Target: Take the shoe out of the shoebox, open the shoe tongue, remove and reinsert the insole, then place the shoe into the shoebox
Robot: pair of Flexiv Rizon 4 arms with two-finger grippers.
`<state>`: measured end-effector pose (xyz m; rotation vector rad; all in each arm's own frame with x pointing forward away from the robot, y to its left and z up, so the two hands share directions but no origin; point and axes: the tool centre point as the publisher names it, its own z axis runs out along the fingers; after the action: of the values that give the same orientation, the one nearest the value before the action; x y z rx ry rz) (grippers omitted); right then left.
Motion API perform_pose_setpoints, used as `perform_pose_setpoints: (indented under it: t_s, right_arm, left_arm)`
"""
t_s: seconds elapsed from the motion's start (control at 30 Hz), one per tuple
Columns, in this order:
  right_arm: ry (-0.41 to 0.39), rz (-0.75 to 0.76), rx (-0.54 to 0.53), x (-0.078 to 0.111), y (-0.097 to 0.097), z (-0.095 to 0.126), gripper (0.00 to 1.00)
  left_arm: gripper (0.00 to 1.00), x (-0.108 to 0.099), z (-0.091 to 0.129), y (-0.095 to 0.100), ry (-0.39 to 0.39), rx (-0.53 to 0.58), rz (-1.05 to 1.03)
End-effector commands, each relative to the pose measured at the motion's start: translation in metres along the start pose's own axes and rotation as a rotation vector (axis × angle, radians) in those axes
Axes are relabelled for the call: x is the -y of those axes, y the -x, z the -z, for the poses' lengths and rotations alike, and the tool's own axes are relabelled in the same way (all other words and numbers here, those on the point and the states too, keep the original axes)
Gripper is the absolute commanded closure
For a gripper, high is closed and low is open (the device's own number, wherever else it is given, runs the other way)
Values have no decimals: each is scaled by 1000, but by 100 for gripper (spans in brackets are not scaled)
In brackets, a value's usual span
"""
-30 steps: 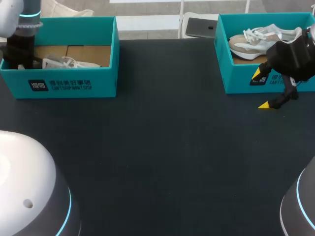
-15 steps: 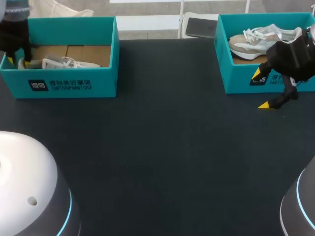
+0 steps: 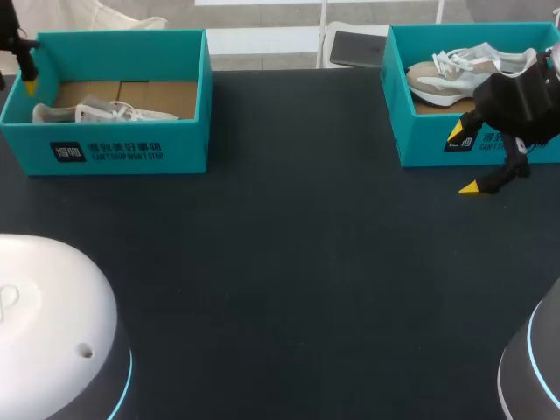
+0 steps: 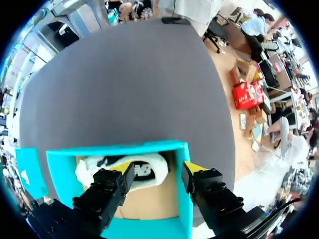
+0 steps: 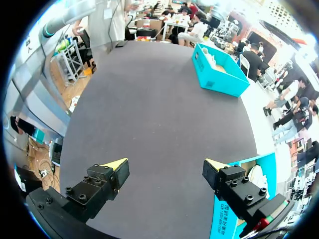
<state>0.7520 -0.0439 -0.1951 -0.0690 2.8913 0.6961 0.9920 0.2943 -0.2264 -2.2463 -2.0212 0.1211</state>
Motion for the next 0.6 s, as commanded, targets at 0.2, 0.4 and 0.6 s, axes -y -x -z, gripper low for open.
perform_pose_setpoints:
  t_s: [0.2, 0.4, 0.6]
  right_arm:
    - [48, -114, 57, 5, 13, 3, 0]
    - [18, -408, 234, 24, 66, 19, 0]
    - [22, -601, 388, 42, 127, 38, 0]
  left_arm:
    - [0, 43, 41, 2, -98, 45, -8]
    - [0, 43, 41, 2, -98, 45, -8]
    - [0, 43, 41, 2, -98, 45, -8]
